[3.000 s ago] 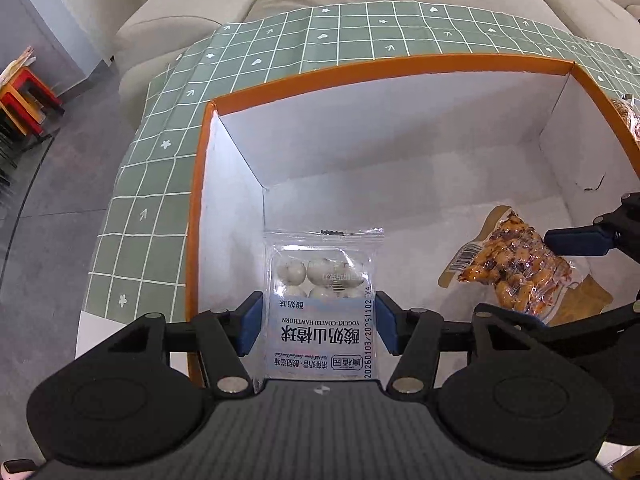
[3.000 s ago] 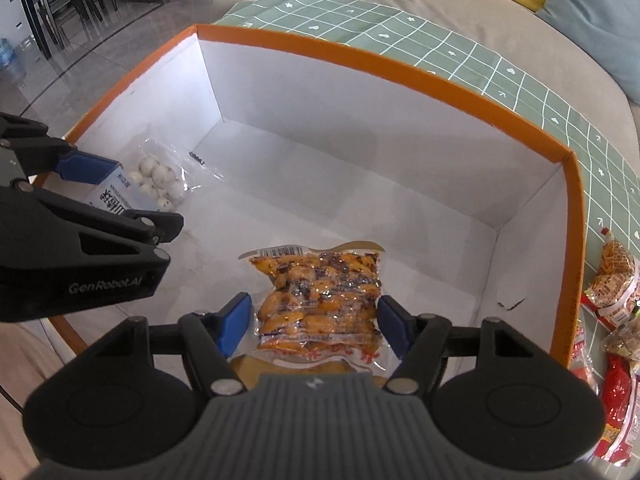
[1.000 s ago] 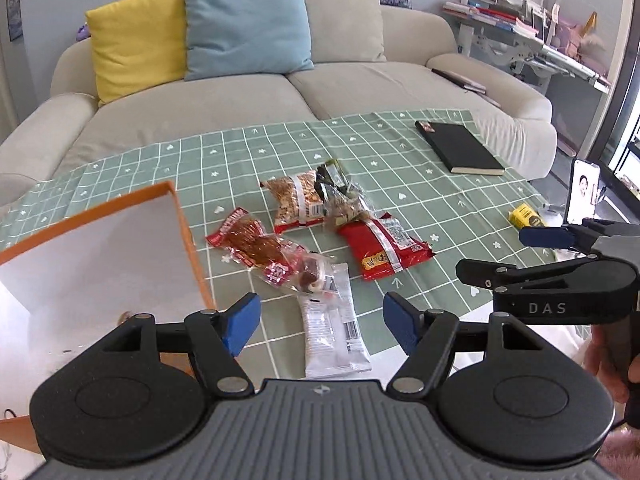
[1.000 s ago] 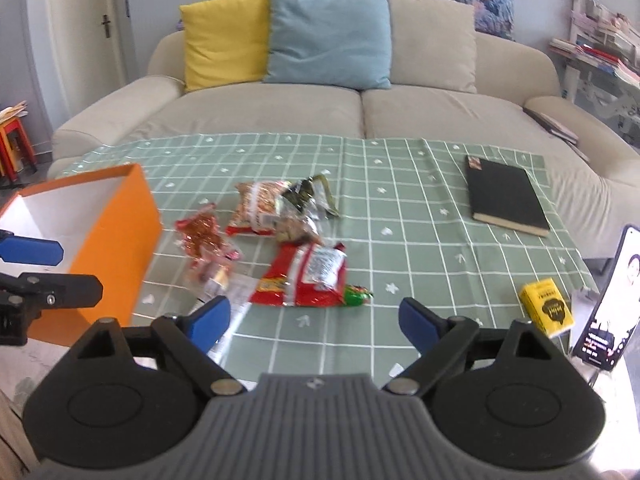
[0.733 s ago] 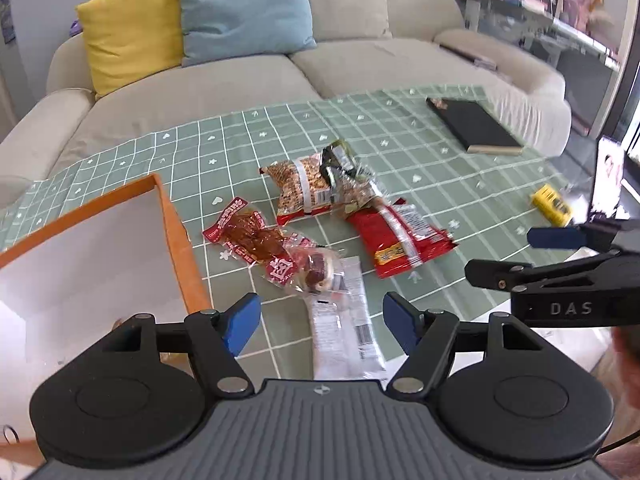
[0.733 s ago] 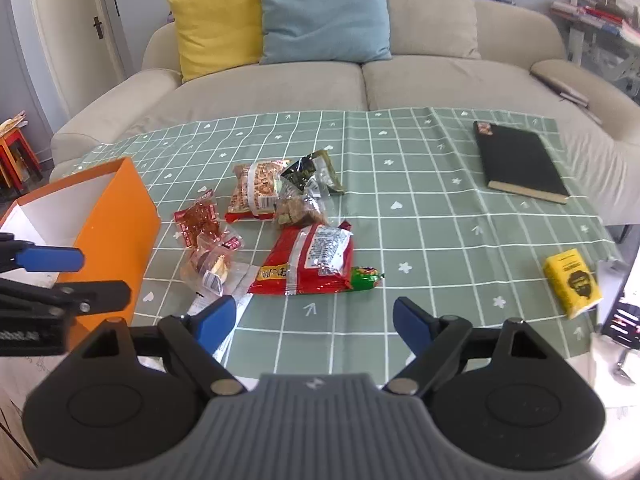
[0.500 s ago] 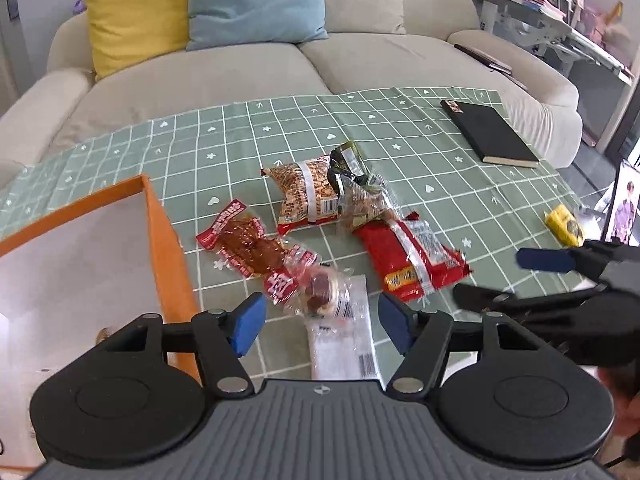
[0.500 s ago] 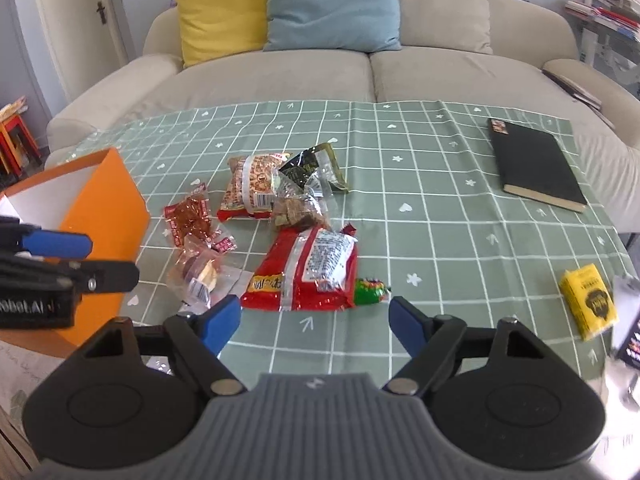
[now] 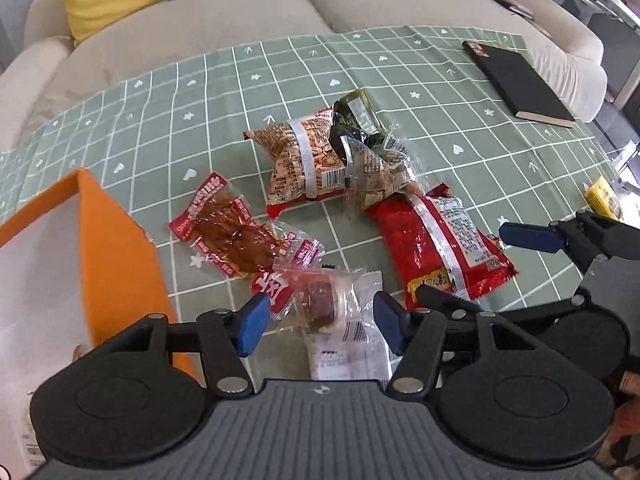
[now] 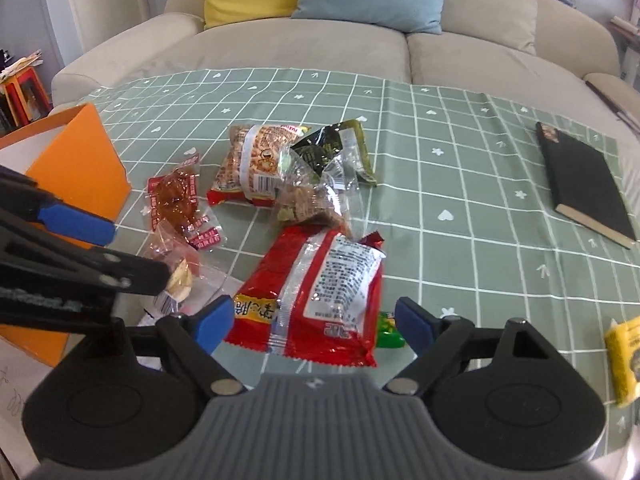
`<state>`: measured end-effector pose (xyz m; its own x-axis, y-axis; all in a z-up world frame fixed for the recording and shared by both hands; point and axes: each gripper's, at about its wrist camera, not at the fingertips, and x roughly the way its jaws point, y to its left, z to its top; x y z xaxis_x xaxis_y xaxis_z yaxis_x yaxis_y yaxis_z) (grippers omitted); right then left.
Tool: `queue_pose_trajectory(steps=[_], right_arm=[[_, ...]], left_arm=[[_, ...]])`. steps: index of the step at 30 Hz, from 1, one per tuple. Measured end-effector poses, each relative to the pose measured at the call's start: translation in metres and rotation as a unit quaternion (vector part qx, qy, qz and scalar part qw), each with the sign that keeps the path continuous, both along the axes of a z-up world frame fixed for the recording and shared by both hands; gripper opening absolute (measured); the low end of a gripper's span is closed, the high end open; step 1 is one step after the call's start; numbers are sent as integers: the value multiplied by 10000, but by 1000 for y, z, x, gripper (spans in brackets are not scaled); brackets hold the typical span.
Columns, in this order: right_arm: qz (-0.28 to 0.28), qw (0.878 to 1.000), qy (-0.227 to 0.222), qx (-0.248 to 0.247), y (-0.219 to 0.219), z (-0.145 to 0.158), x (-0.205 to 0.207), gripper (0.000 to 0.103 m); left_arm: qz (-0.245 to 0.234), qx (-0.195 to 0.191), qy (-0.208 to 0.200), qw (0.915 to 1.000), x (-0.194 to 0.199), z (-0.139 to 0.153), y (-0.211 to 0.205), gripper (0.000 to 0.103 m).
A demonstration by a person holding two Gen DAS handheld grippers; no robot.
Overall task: Organize snacks
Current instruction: 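Grasp the wrapped cake with the left tool while the right tool grasps the red chip bag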
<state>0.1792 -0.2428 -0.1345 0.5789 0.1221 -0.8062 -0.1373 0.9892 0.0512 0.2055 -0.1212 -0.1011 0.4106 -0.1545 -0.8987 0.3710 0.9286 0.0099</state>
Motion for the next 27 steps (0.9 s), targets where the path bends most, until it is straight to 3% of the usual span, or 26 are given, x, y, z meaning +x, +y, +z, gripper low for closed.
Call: queue_pose_trajectory(steps=[6, 17, 20, 26, 27], right_arm=[[82, 9999, 101, 9, 8, -6, 11, 86], [22, 9993, 256, -273, 10, -16, 19, 86], [16, 9989, 314, -340, 8, -17, 20, 82], [61, 9983, 347, -457, 10, -17, 19, 73], [68, 9982, 349, -474, 11, -17, 19, 72]], left_arm=[[388, -129, 572, 9975, 17, -17, 2, 69], [720, -177, 1015, 9921, 25, -33, 1, 69], [707, -156, 1071, 9916, 27, -37, -2, 69], [756, -160, 995, 9920, 23, -38, -5, 60], [735, -175, 973, 9924, 22, -38, -6, 53]])
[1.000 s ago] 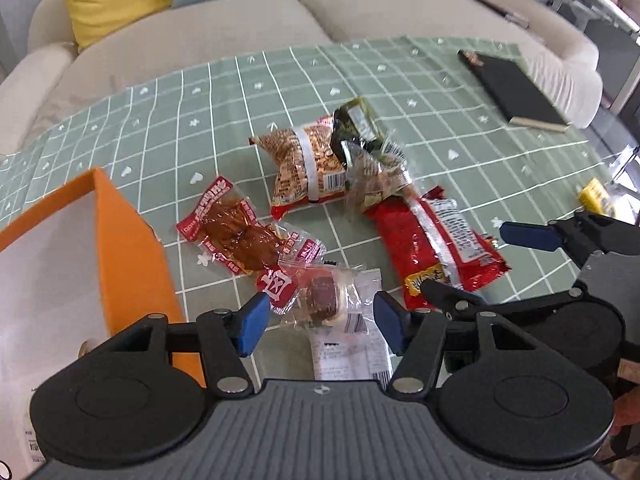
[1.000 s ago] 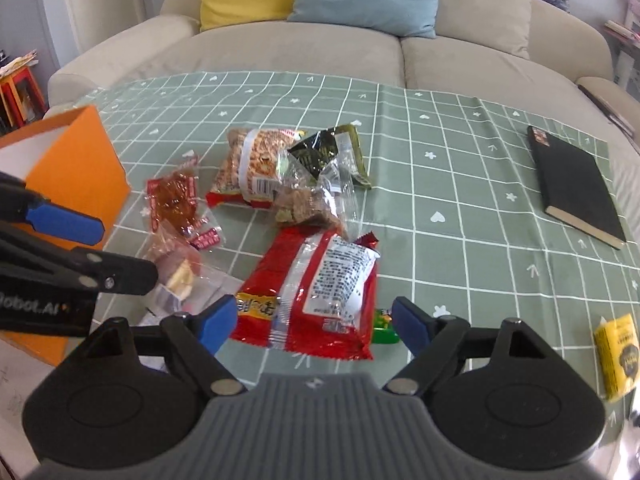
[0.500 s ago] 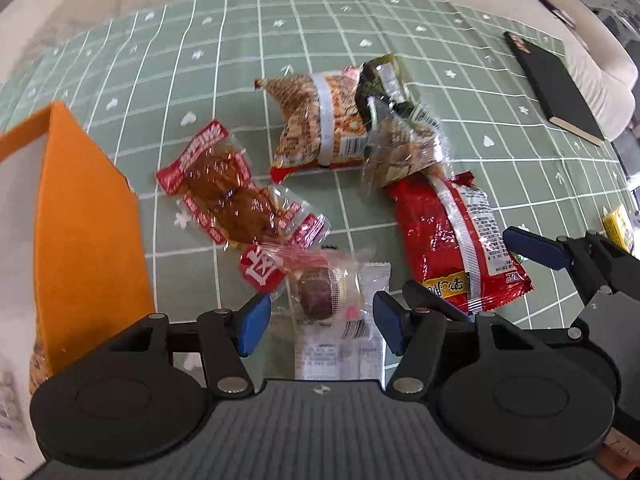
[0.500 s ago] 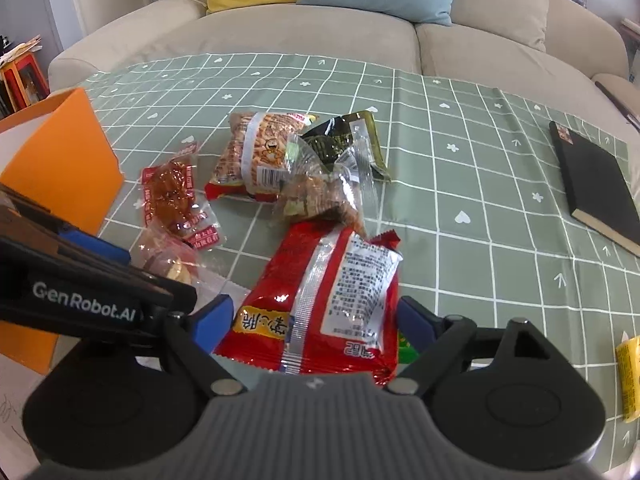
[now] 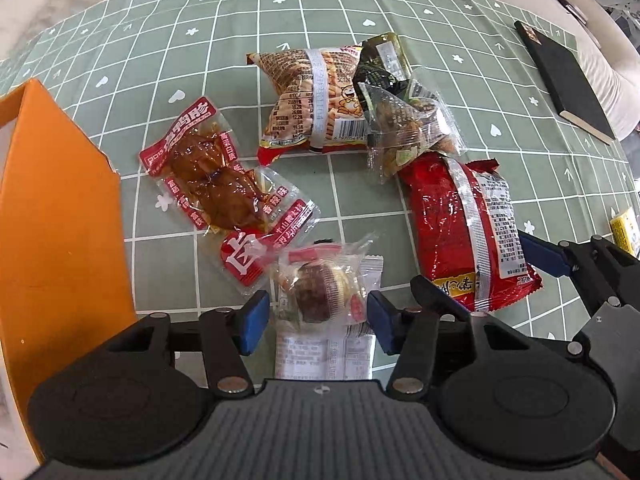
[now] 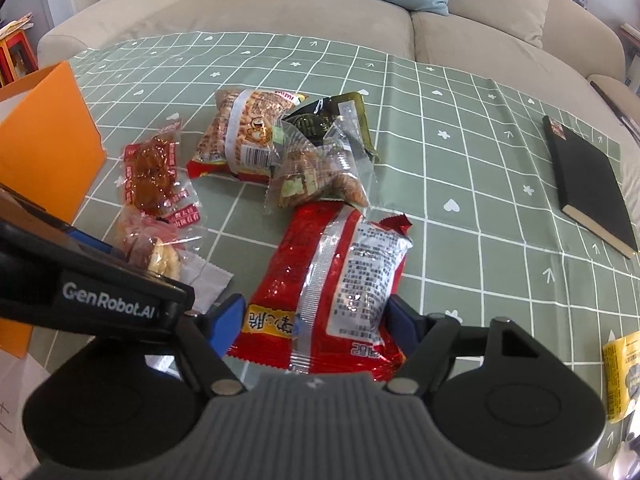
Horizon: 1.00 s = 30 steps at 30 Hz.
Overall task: Organize snacks
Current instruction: 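Grasp the wrapped cake with the left tool while the right tool grasps the red chip bag, then carry the cake and red chip bag into the orange box and release both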
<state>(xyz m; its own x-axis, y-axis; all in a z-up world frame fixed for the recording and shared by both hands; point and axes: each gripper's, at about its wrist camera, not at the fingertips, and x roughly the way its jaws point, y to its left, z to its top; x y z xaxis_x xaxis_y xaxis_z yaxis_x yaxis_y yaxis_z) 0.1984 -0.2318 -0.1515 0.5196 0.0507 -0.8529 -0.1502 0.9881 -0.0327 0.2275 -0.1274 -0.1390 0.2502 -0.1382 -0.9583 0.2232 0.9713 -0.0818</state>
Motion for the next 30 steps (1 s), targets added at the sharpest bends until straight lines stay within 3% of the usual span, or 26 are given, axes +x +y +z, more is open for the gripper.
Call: queue_pose_trajectory(steps=[7, 15, 30], right_arm=[[59, 10000, 18, 5, 2, 2, -2, 68], [204, 9998, -46, 75, 9, 17, -9, 66], [528, 9928, -445, 977, 11, 62, -48, 65]], left_arm=[[74, -102, -267, 9996, -10, 7, -2, 47], [249, -280, -711, 9968, -30, 42, 12, 47], [666, -533, -1228, 9888, -70, 93, 57, 47]])
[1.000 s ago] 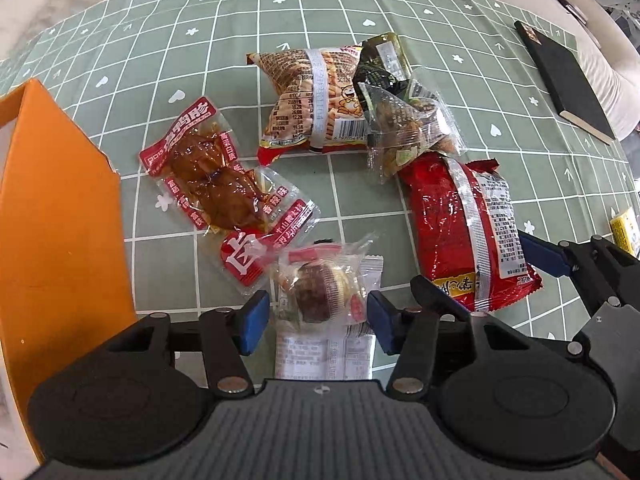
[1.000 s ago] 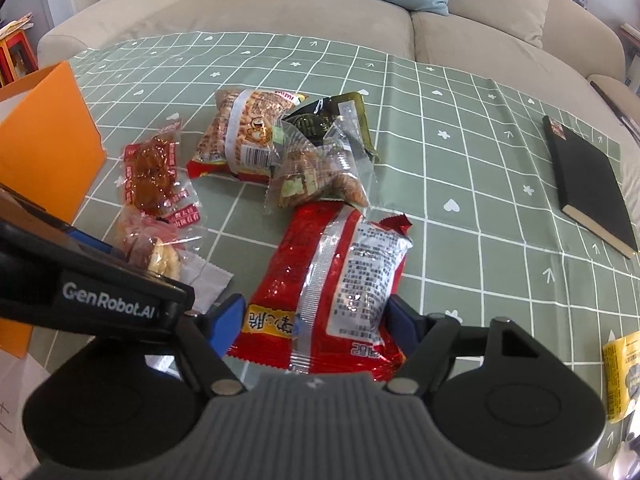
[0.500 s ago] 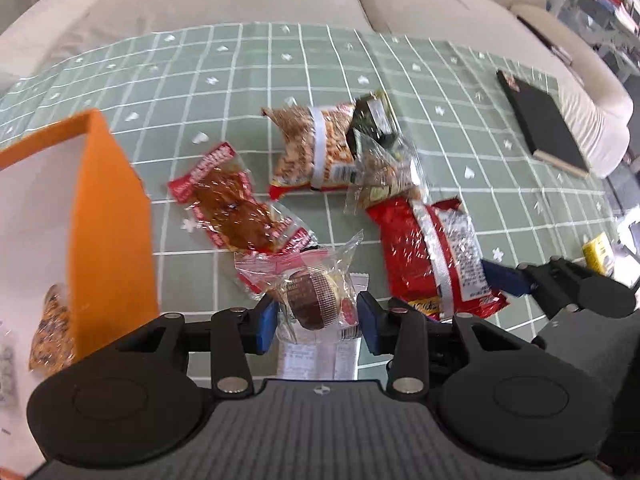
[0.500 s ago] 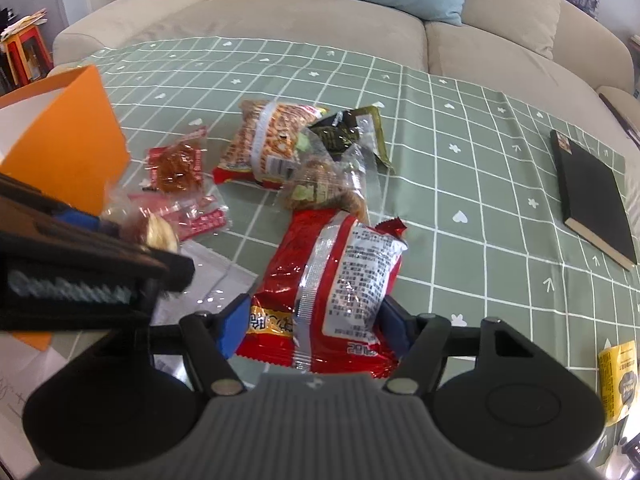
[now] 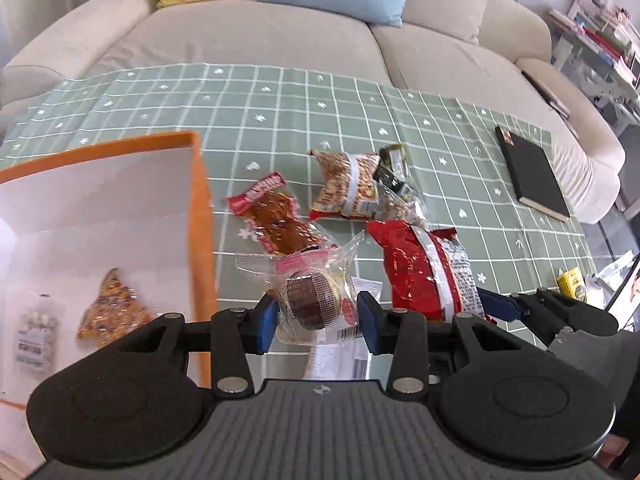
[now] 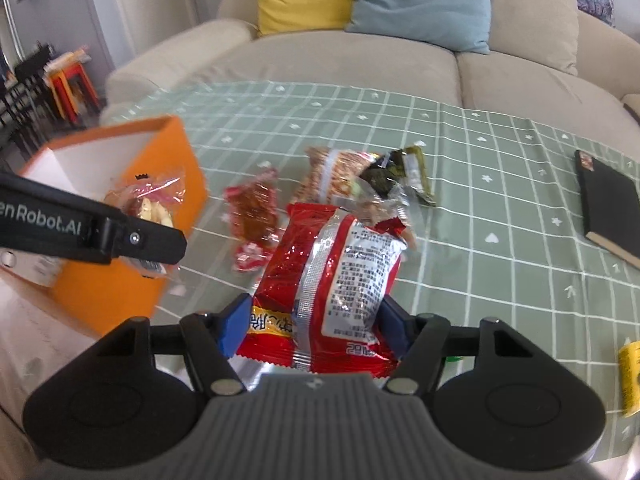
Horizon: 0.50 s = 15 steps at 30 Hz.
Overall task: Organize snacks
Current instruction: 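Carry the cake and red chip bag into the orange box and release both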
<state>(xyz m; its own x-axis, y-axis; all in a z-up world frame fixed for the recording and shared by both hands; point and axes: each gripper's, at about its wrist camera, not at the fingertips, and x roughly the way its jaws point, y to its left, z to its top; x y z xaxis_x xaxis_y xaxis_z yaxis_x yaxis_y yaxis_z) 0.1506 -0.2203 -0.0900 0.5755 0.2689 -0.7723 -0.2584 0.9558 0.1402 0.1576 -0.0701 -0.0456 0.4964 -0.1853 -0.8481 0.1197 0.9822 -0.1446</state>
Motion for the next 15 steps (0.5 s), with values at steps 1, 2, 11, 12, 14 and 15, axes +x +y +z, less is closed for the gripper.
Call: queue_pose_trajectory(steps=[1, 2, 11, 12, 14, 15], right_arm=[[7, 9999, -15, 102, -1, 2, -2, 65], [5, 9998, -26, 192, -1, 4, -4, 65], [96, 9968, -269, 743, 17, 33, -20, 66], [145, 9963, -288, 802, 22, 37, -21, 66], [242, 9953, -276, 893, 32, 42, -23, 66], [316, 9949, -272, 921, 39, 45, -23, 66]], left_arm=[[37, 12, -44, 10000, -3, 3, 5, 47], [75, 28, -87, 9999, -6, 6, 10, 47], [522, -31, -238, 9983, -22, 20, 65, 47], [579, -45, -245, 9980, -23, 21, 72, 47], [718, -106, -246, 9971, -26, 23, 87, 47], [775, -125, -237, 9966, -27, 23, 94, 47]])
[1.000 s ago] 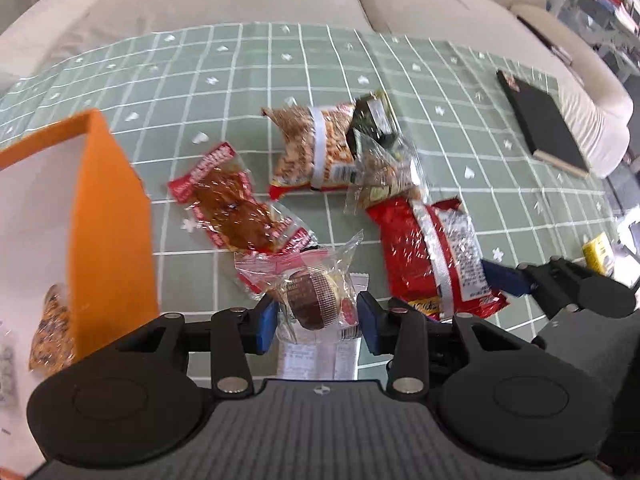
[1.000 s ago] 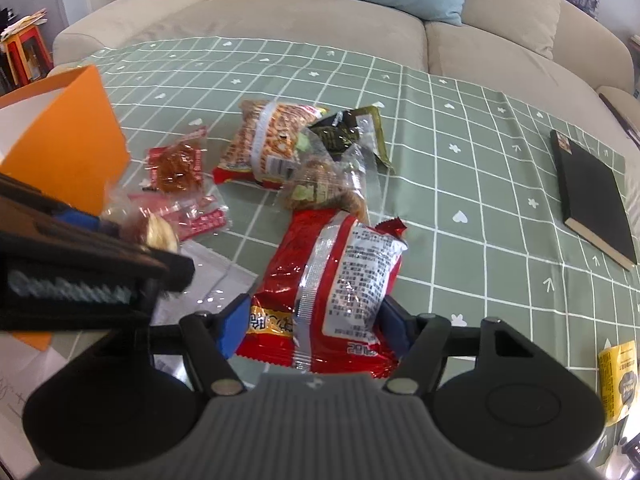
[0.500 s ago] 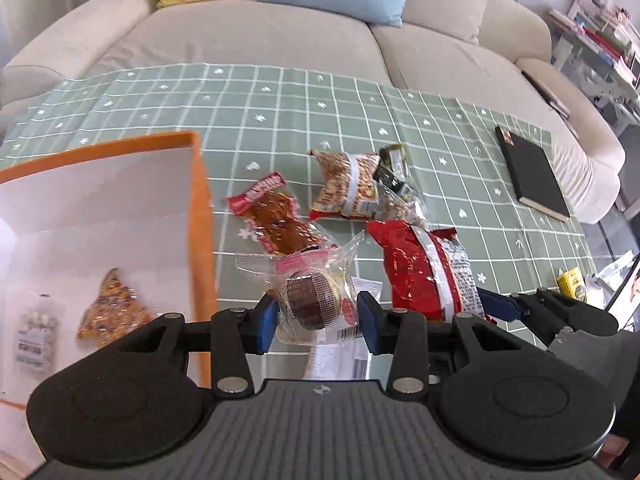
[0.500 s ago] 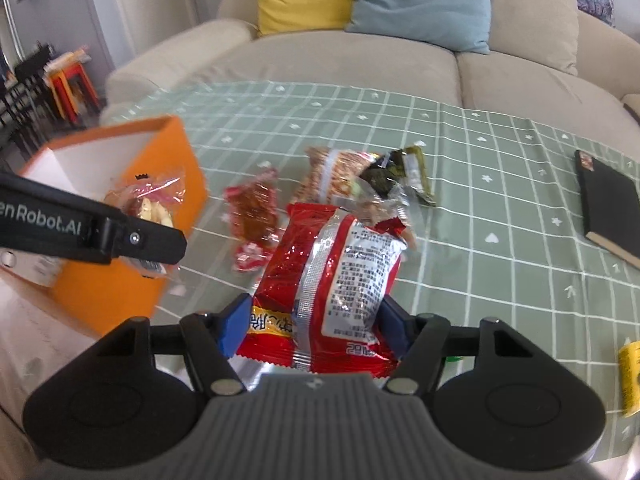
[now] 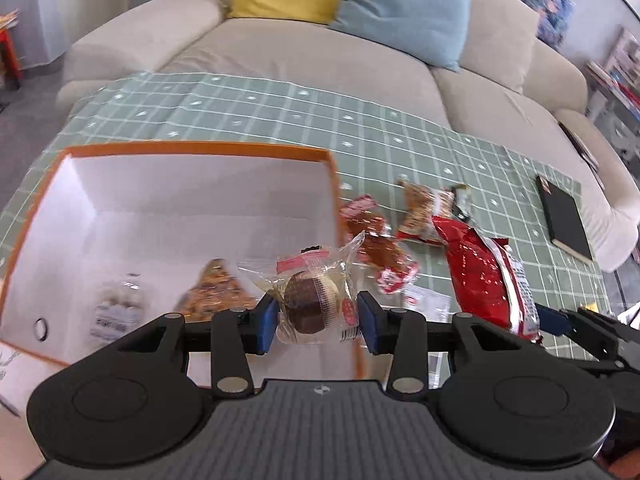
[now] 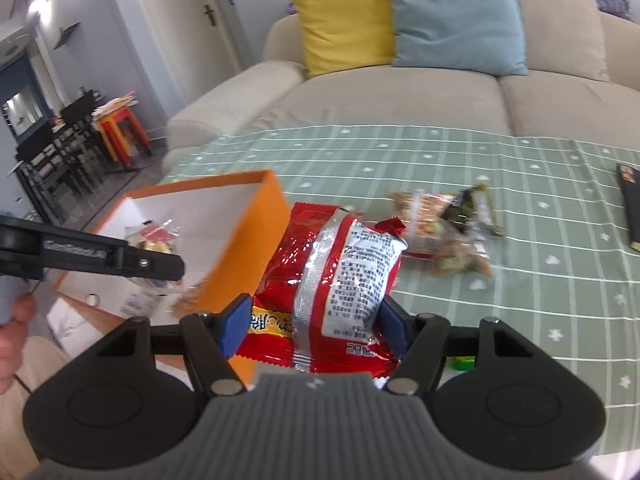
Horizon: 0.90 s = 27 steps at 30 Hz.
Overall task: Organize snacks
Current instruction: 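Carry the cake and red chip bag into the orange box and release both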
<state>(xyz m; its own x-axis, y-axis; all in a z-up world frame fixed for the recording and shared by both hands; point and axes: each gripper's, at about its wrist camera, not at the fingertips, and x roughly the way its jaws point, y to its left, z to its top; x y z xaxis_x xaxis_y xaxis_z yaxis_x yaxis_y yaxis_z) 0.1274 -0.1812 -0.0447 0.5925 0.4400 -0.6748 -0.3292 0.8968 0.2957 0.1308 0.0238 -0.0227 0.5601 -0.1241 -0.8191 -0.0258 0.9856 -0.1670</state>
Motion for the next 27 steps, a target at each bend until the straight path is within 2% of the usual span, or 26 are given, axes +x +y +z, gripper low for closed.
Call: queue_pose_trajectory(steps=[7, 15, 27], right_arm=[[581, 9981, -46, -218, 55, 16, 3, 66], [1141, 9918, 68, -568, 121, 21, 20, 66], [1729, 9737, 449, -1412, 196, -15, 49, 66]], left_arm=[[441, -289, 129, 9985, -4, -6, 47, 47], [715, -312, 377, 9962, -2, -18, 89, 47], [693, -85, 1057, 9919, 12, -51, 121, 47]])
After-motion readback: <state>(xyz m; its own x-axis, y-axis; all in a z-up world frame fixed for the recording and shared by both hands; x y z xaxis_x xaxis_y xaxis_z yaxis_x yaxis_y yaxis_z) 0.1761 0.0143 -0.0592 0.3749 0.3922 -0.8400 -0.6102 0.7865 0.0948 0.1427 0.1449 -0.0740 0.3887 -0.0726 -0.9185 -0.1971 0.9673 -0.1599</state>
